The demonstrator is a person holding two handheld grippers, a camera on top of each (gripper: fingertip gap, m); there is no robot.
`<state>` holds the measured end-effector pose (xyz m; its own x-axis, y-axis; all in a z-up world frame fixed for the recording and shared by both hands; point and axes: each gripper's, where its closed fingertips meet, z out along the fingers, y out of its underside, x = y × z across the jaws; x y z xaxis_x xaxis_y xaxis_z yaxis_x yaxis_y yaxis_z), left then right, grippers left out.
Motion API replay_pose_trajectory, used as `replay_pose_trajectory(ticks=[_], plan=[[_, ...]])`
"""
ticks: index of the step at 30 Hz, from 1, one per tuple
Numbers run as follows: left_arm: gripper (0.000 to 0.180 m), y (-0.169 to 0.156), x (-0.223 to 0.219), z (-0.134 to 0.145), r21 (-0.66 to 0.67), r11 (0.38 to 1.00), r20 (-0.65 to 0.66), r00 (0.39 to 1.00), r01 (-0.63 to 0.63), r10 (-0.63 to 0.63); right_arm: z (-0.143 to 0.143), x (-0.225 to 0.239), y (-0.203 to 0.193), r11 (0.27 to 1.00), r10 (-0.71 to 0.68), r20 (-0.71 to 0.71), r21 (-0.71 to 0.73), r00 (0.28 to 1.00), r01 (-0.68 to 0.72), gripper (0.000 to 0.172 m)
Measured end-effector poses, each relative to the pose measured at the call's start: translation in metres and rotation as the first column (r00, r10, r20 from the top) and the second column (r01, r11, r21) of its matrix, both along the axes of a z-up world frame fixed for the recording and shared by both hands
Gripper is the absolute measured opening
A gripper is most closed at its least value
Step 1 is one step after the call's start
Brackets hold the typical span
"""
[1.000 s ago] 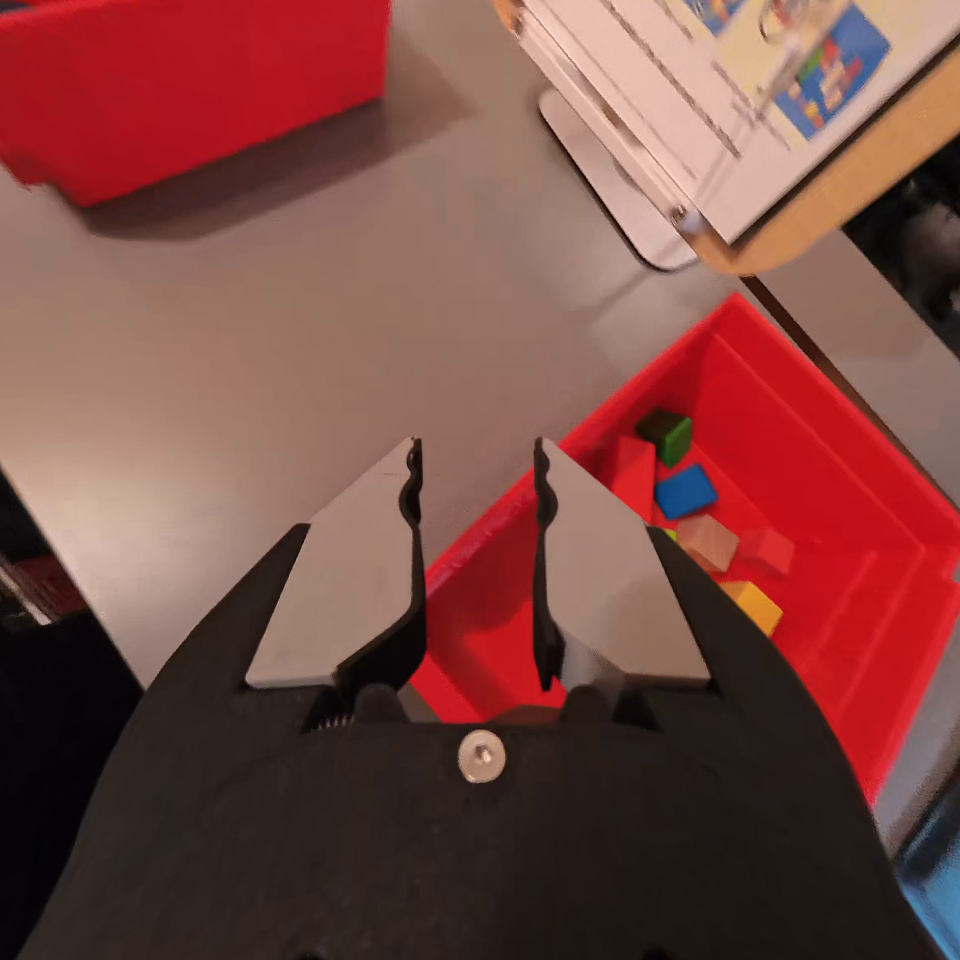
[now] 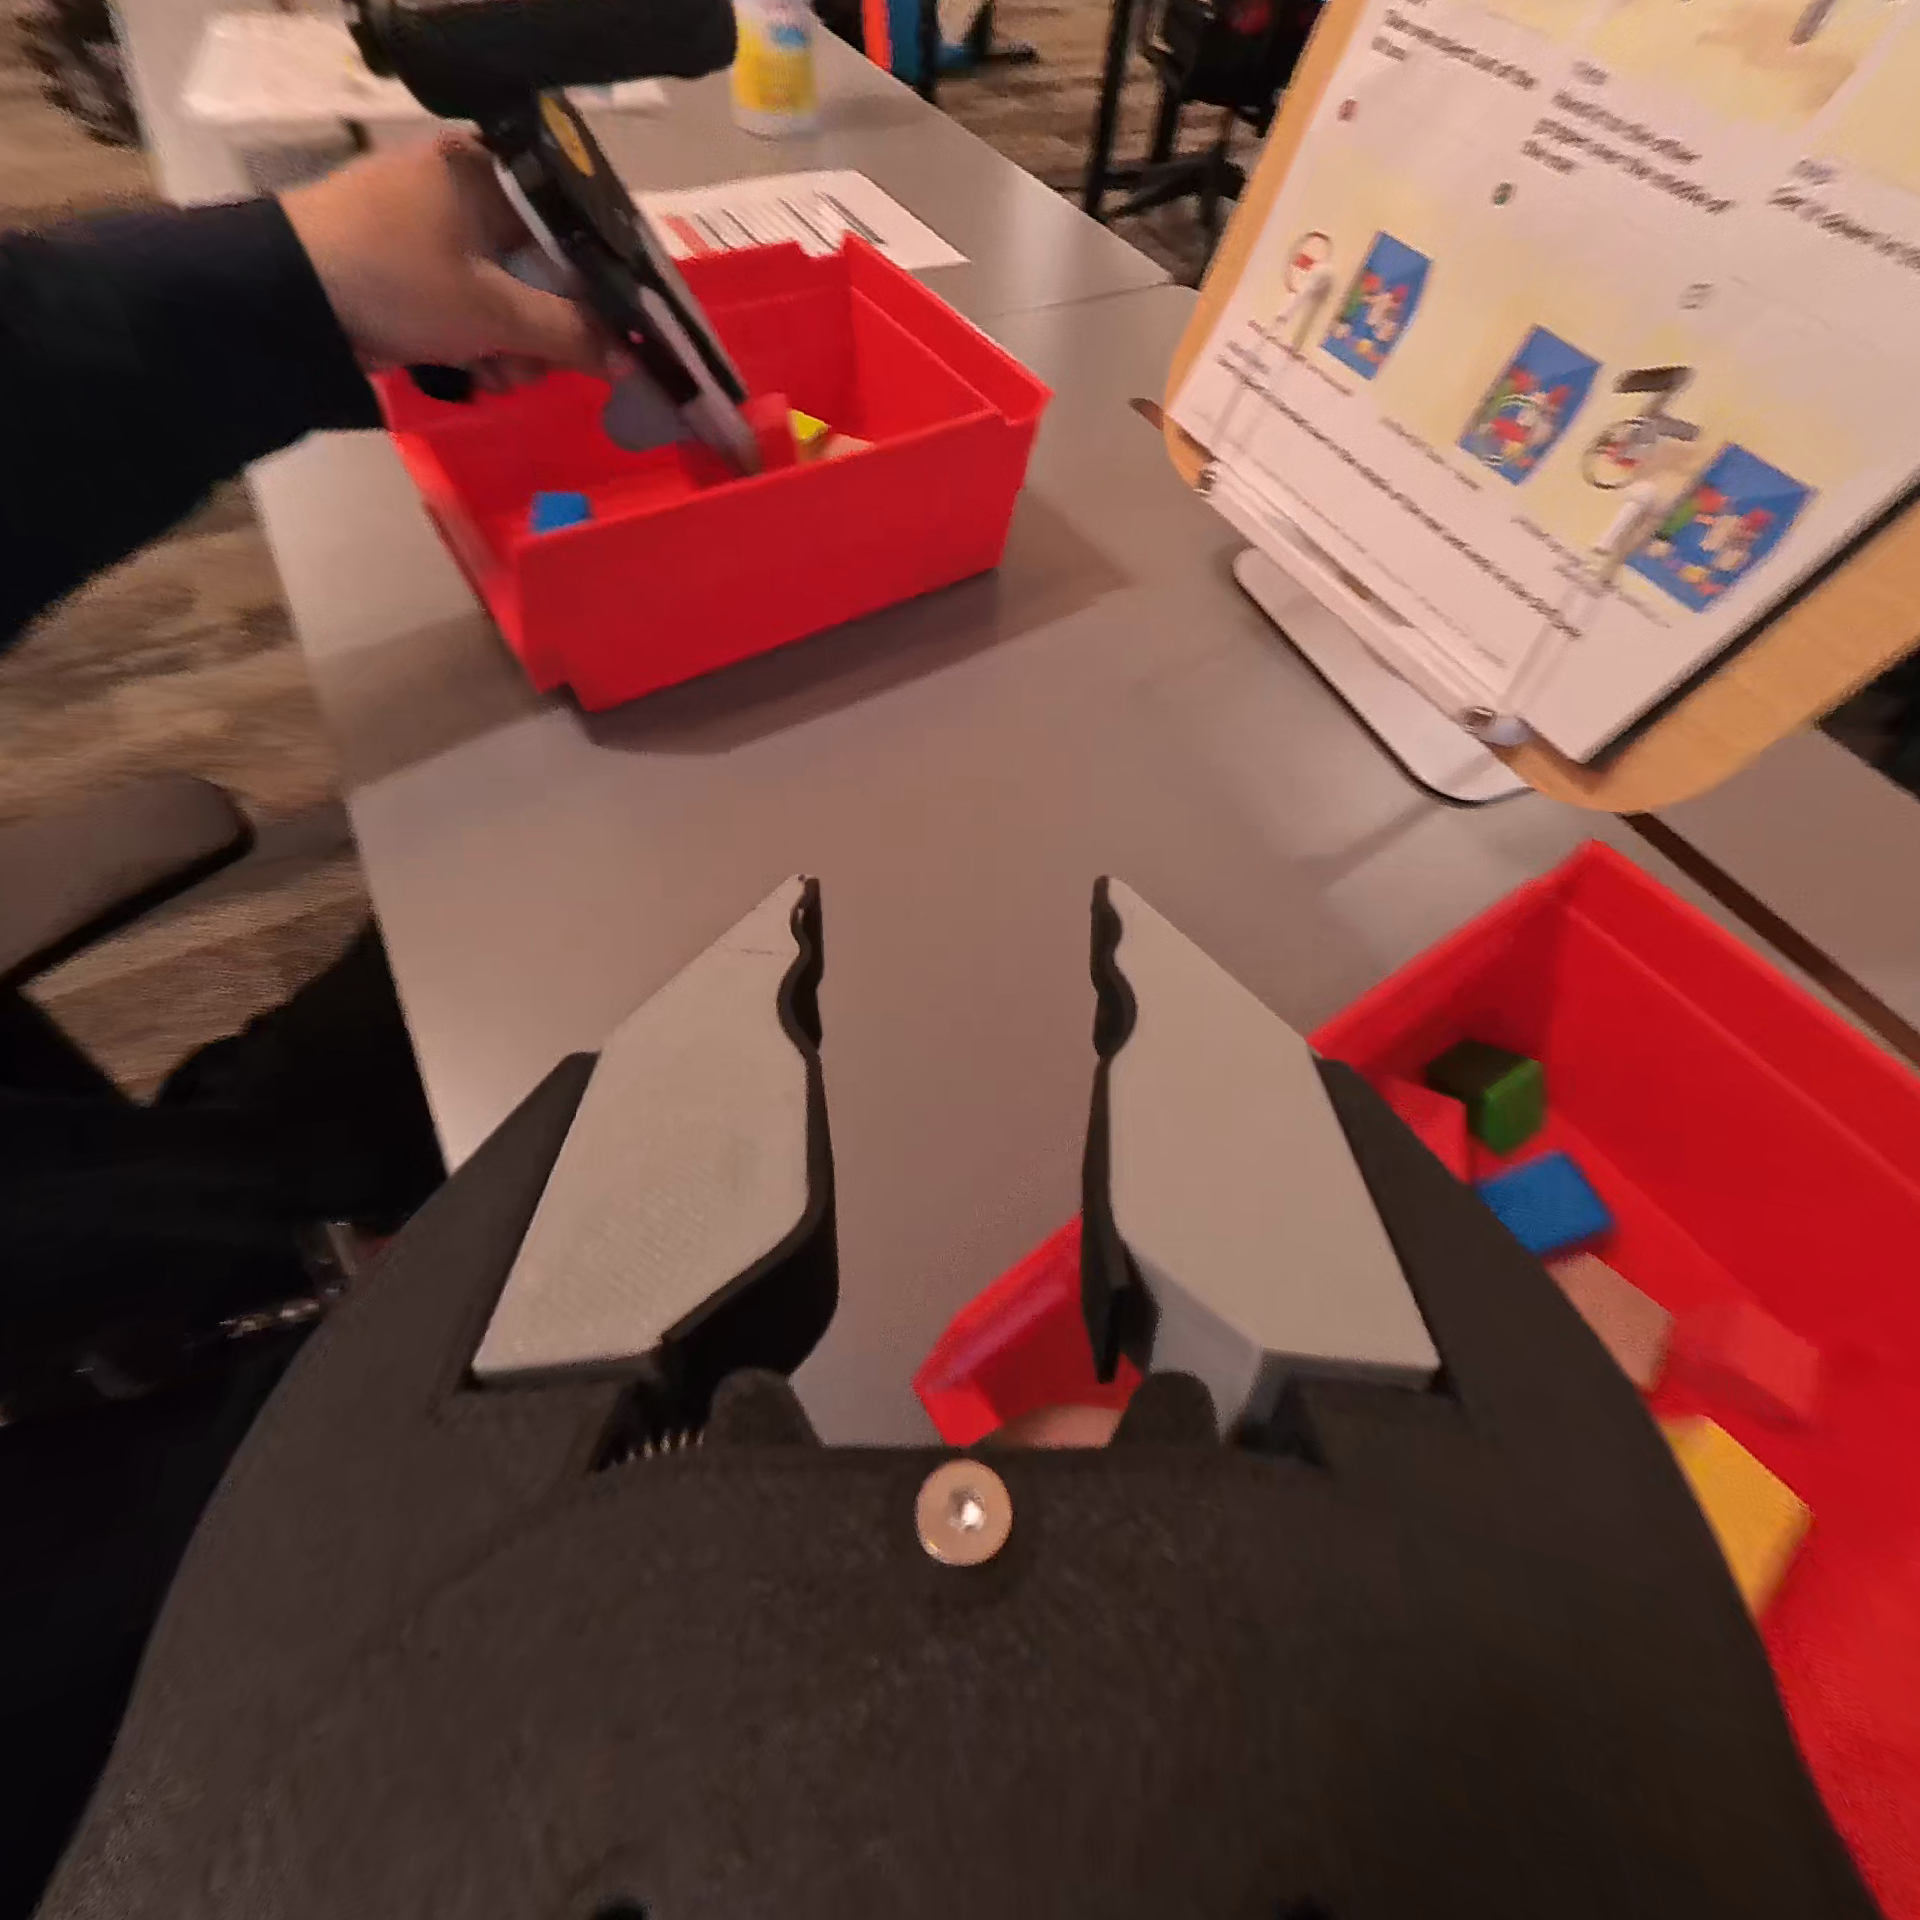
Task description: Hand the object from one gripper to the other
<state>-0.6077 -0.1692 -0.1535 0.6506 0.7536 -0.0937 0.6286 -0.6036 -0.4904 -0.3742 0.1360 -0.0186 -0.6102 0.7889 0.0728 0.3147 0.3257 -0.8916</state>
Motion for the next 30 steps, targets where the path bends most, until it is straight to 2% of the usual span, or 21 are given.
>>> replay_pose_trajectory(ticks=[2, 4, 5, 7, 8, 12, 14, 16, 18, 21, 23, 27, 30], plan=[[0.03, 0.032, 0.022, 0.035, 0.115, 0.987, -0.097, 0.99, 0.116, -0.105, 0.001, -0.002, -0.018, 0.995, 0.073, 0.011, -0.062, 0.997, -0.073, 0.049], [0.03, 0.074, 0.059, 0.073, 0.271, 0.918, -0.178, 0.953, 0.288, -0.247, 0.006, -0.002, -0.039, 0.981, 0.151, -0.012, -0.121, 0.988, -0.152, 0.05], [0.03, 0.098, 0.085, 0.092, 0.365, 0.847, -0.217, 0.92, 0.387, -0.327, 0.009, -0.001, -0.051, 0.968, 0.197, -0.024, -0.157, 0.98, -0.198, 0.05], [0.03, 0.137, 0.143, 0.125, 0.519, 0.646, -0.282, 0.826, 0.56, -0.488, 0.016, 0.004, -0.072, 0.932, 0.274, -0.042, -0.233, 0.961, -0.276, 0.051], [0.03, 0.151, 0.166, 0.137, 0.561, 0.561, -0.323, 0.785, 0.609, -0.529, 0.02, 0.006, -0.08, 0.914, 0.302, -0.057, -0.266, 0.952, -0.306, 0.052], [0.03, 0.182, 0.228, 0.161, 0.64, 0.306, -0.451, 0.668, 0.704, -0.592, 0.036, 0.004, -0.093, 0.87, 0.312, -0.145, -0.354, 0.939, -0.343, 0.053], [0.03, 0.19, 0.247, 0.163, 0.675, 0.223, -0.474, 0.645, 0.703, -0.599, 0.043, 0.01, -0.097, 0.844, 0.339, -0.187, -0.373, 0.922, -0.386, 0.052], [0.03, 0.194, 0.259, 0.164, 0.674, 0.176, -0.515, 0.627, 0.717, -0.584, 0.045, 0.021, -0.105, 0.805, 0.399, -0.186, -0.397, 0.898, -0.44, 0.053], [0.029, 0.196, 0.264, 0.164, 0.665, 0.157, -0.549, 0.62, 0.73, -0.561, 0.042, 0.026, -0.111, 0.785, 0.437, -0.169, -0.408, 0.884, -0.466, 0.053], [0.029, 0.199, 0.271, 0.159, 0.693, 0.135, -0.519, 0.621, 0.708, -0.588, 0.039, 0.024, -0.118, 0.777, 0.444, -0.164, -0.418, 0.881, -0.47, 0.044], [0.029, 0.201, 0.271, 0.154, 0.689, 0.144, -0.521, 0.623, 0.711, -0.584, 0.038, 0.029, -0.124, 0.754, 0.481, -0.161, -0.425, 0.862, -0.501, 0.031], [0.029, 0.196, 0.271, 0.156, 0.725, 0.127, -0.504, 0.647, 0.677, -0.573, 0.031, 0.03, -0.126, 0.765, 0.496, -0.126, -0.404, 0.859, -0.501, 0.031], [0.03, 0.196, 0.268, 0.151, 0.725, 0.154, -0.49, 0.659, 0.672, -0.57, 0.031, 0.026, -0.128, 0.784, 0.47, -0.134, -0.391, 0.873, -0.482, 0.03]])
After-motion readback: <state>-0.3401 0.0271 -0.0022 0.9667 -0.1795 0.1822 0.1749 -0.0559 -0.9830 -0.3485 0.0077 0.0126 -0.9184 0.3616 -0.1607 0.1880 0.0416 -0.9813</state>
